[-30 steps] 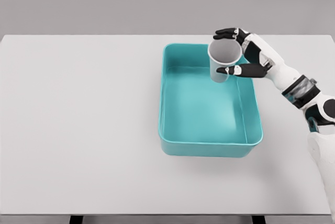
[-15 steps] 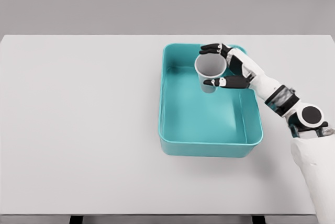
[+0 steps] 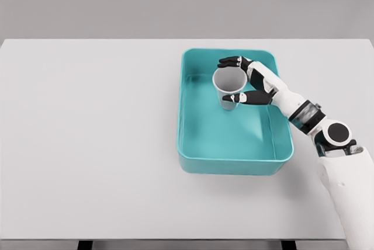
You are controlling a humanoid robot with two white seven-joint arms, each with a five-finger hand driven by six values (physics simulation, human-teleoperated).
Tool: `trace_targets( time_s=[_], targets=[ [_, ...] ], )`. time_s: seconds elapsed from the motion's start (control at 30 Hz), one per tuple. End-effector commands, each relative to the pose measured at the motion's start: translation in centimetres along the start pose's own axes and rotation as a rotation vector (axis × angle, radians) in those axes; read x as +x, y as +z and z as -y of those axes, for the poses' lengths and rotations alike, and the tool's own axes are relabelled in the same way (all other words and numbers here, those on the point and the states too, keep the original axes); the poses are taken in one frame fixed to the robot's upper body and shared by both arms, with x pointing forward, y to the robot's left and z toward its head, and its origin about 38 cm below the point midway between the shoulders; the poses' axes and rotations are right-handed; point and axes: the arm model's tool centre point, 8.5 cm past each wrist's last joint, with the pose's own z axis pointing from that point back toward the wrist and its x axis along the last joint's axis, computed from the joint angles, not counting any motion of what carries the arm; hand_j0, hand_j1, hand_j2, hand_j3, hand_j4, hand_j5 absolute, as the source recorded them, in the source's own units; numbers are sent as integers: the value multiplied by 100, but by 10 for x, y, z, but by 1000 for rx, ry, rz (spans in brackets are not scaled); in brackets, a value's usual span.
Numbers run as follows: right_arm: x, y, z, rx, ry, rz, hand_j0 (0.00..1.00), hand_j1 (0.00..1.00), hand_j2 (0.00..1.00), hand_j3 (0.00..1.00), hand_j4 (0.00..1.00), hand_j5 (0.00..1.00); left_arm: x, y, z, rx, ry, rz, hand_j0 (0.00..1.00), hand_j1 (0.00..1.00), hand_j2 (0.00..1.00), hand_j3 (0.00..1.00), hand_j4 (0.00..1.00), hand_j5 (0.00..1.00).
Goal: Put the paper cup into the basket with your right arm
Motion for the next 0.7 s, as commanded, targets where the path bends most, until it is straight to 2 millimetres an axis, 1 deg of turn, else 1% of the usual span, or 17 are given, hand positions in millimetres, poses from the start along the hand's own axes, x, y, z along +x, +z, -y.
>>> trace_targets(
  time_s=[0.0,0.1,0.17,0.23,0.27,0.4,0.67],
  targets=[
    [0,0,0,-1,-5,4,75,75,75,75,75,75,0,0,0,0,0,0,100,100,100,100,100,100],
    [1,0,0,0,-3,6,77,77,77,77,77,77,0,0,0,0,0,0,100,100,100,100,100,100],
    [2,0,0,-1,-1,9,86,86,86,86,86,86,0,0,0,0,0,0,100,100,100,100,100,100],
    [2,0,0,-1,-1,9,88,88,88,88,88,88,0,0,0,0,0,0,100,100,100,100,100,100],
    [2,0,0,-1,-1,9,91,91,91,91,91,91,0,0,0,0,0,0,100,100,100,100,100,100],
    [2,0,1,-2,0,8,92,92,92,92,92,92,0,0,0,0,0,0,100,100,100,100,100,100],
    [3,1,3,-3,4,9,97,97,97,97,97,97,0,0,0,0,0,0,100,100,100,100,100,100]
  ],
)
